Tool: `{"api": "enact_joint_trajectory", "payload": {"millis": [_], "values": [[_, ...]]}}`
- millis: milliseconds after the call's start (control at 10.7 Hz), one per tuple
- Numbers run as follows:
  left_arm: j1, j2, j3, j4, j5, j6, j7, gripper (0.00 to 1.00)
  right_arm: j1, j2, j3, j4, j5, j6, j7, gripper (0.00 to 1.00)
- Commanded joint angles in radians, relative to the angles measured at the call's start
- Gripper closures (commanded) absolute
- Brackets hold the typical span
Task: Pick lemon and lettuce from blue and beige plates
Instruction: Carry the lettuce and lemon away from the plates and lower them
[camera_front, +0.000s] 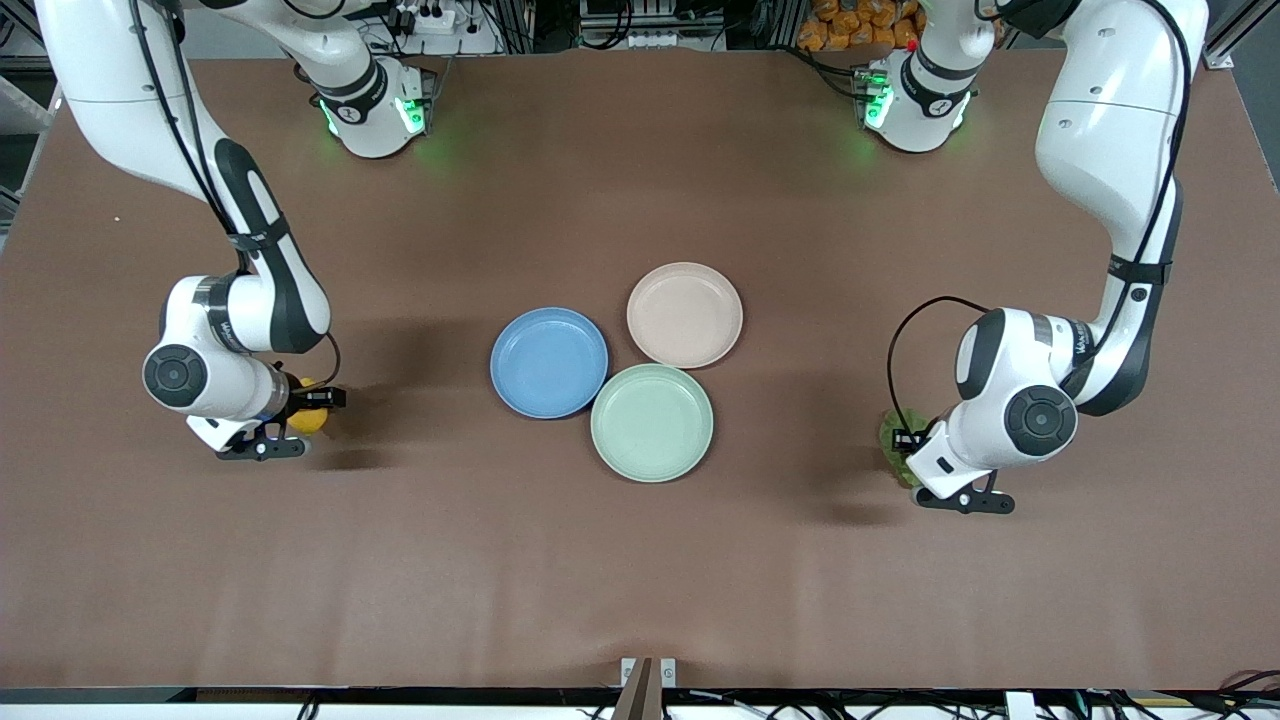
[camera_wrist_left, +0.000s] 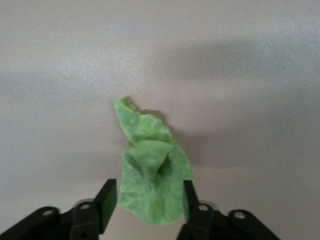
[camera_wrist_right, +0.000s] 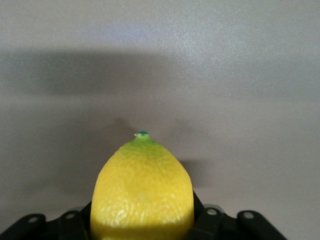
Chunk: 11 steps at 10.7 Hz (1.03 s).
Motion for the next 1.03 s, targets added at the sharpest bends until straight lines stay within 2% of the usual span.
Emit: {"api": "enact_joint_trajectory", "payload": {"millis": [0, 374, 467, 748, 935], "values": [[-0.001, -0.023, -0.008, -0.001, 0.014, 0.007, -0.002, 0.00, -0.020, 0.007, 0.017, -0.002, -0.001, 0.016, -0.013, 0.14], [0.005, -0.057, -0.010, -0.005, 0.011, -0.002, 0.010, 0.00, -0.020, 0.007, 0.019, 0.010, 0.007, 0.004, -0.009, 0.02], [0.003, -0.068, -0.011, -0.011, 0.011, -0.005, 0.010, 0.00, -0.020, 0.004, 0.019, 0.024, 0.007, -0.017, -0.009, 0.02], [0.003, -0.077, -0.026, -0.045, 0.010, -0.007, -0.005, 0.00, -0.025, -0.001, 0.019, 0.136, 0.059, -0.200, -0.012, 0.00], [0.003, -0.123, -0.028, -0.106, 0.010, -0.007, -0.011, 0.00, -0.025, -0.002, 0.019, 0.221, 0.059, -0.313, -0.012, 0.00]]}}
